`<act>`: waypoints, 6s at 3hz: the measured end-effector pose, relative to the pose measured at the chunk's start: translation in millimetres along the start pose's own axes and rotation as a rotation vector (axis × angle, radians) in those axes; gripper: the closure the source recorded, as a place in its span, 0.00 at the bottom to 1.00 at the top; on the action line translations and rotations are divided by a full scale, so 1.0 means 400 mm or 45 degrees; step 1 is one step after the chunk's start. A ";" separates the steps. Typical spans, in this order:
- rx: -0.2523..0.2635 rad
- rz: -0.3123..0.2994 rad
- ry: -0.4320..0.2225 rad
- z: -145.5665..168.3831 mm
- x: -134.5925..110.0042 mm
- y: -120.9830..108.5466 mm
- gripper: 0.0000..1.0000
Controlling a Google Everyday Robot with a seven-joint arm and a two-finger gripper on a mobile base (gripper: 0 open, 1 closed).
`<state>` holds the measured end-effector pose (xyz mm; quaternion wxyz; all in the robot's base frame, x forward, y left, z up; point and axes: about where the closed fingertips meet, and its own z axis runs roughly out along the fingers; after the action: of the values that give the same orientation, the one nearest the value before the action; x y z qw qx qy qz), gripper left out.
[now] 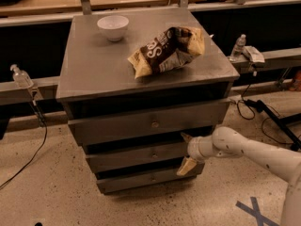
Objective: Open middle drawer
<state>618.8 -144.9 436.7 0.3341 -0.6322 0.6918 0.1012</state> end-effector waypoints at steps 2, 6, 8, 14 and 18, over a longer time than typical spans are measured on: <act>-0.067 0.053 -0.003 0.072 0.020 -0.038 0.20; -0.126 0.090 -0.074 0.027 0.010 0.029 0.37; -0.126 0.092 -0.074 0.026 0.012 0.032 0.34; -0.273 0.055 -0.141 -0.214 0.042 0.326 0.08; -0.276 -0.173 -0.046 -0.165 -0.092 0.172 0.13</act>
Offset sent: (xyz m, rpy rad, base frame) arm 0.0389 0.0037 -0.0318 0.0333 0.1015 -0.0119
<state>531.1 -139.9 488.9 0.2823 -0.7079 0.6264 0.1637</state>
